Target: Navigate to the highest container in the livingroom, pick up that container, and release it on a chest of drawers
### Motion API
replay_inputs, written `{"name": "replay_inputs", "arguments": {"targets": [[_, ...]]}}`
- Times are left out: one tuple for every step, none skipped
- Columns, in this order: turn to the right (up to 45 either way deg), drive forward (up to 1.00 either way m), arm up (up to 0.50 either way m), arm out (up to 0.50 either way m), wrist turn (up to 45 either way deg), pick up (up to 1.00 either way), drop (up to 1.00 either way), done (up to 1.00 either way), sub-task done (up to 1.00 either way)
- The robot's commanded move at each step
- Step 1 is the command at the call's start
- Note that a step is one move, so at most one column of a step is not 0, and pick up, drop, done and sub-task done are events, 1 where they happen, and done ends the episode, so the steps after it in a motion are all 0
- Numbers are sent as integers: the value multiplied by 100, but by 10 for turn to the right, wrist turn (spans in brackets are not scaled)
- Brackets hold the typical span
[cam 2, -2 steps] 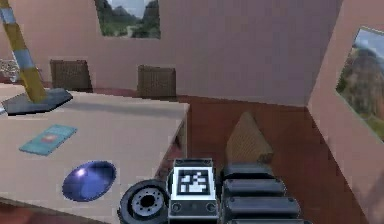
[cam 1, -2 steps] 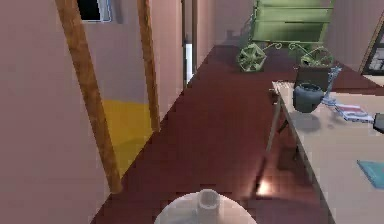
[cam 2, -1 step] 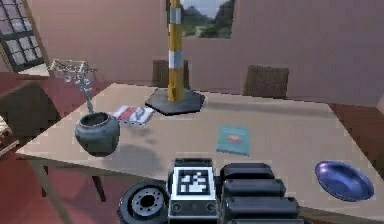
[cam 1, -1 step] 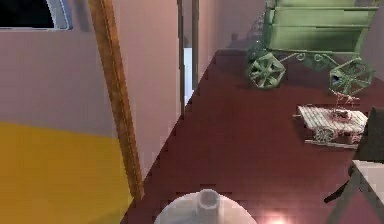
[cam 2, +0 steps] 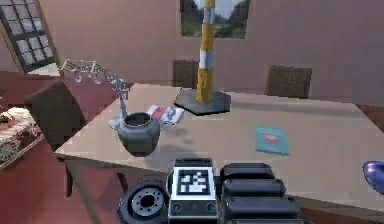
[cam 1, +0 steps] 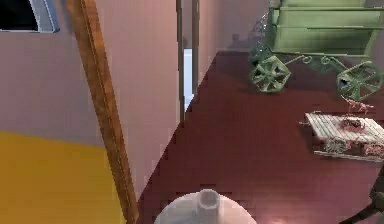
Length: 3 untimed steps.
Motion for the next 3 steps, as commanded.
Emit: {"name": "replay_inputs", "arguments": {"targets": [[-390, 0, 0, 0, 0, 0, 0, 0, 0], [0, 55, 0, 0, 0, 0, 0, 0, 0], [-330, 0, 0, 0, 0, 0, 0, 0, 0]]}}
